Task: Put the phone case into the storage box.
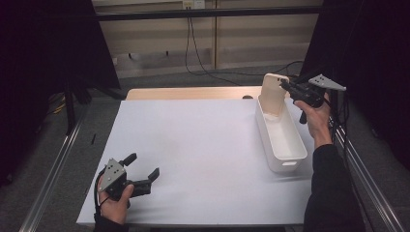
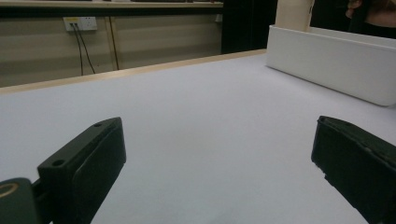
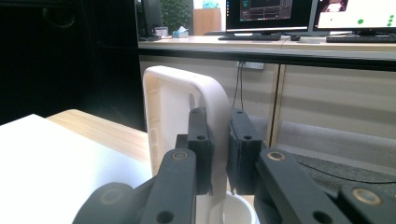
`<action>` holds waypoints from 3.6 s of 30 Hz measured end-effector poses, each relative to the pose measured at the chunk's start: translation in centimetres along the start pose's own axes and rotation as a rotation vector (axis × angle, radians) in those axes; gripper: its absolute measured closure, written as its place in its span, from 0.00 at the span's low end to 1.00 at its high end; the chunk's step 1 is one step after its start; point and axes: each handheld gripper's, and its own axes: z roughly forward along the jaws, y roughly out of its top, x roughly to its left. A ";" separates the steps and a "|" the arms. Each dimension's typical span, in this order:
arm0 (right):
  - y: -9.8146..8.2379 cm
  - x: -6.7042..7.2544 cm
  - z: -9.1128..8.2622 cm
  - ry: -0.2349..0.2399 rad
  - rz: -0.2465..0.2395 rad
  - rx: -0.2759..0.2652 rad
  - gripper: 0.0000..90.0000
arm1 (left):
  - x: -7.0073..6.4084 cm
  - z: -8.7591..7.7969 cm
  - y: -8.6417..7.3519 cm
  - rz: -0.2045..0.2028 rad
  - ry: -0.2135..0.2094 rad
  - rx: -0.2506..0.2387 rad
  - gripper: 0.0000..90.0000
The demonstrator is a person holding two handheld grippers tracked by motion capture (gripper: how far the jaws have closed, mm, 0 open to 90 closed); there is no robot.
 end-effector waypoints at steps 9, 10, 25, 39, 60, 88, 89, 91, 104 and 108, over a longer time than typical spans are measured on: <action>-0.7 -0.3 0.6 -0.025 -0.013 0.020 0.90 | 0.1 0.1 -0.1 -0.015 0.010 0.006 0.03; -0.8 -0.2 0.7 -0.022 -0.011 0.018 0.90 | 0.1 0.1 -0.1 -0.012 0.008 0.007 0.03; -1.7 -0.3 1.5 -0.036 -0.031 0.045 0.90 | 0.1 0.2 -0.1 -0.004 0.004 0.012 0.04; -1.8 -0.7 2.4 -0.113 -0.031 0.078 0.81 | 0.2 0.4 -0.1 0.003 0.006 0.020 0.04; -2.3 -1.1 3.1 -0.164 0.004 0.086 0.73 | 0.3 0.6 -0.2 0.011 0.005 0.028 0.04; -1.5 -0.6 1.9 -0.142 0.041 0.098 0.27 | 0.4 0.9 0.0 -0.001 0.019 0.017 0.04; -1.5 -0.5 1.8 -0.140 0.038 0.099 0.24 | 0.4 0.9 0.0 -0.005 0.020 0.015 0.04; -1.4 -0.4 1.9 -0.145 0.039 0.101 0.17 | 0.5 0.8 0.0 -0.004 0.021 0.014 0.04; -0.7 0.4 1.2 -0.176 0.063 0.104 0.00 | 0.6 0.5 0.0 -0.011 0.015 0.003 0.04; -0.4 0.9 0.6 -0.167 0.040 0.076 0.00 | 0.6 0.6 0.0 -0.019 0.014 -0.007 0.04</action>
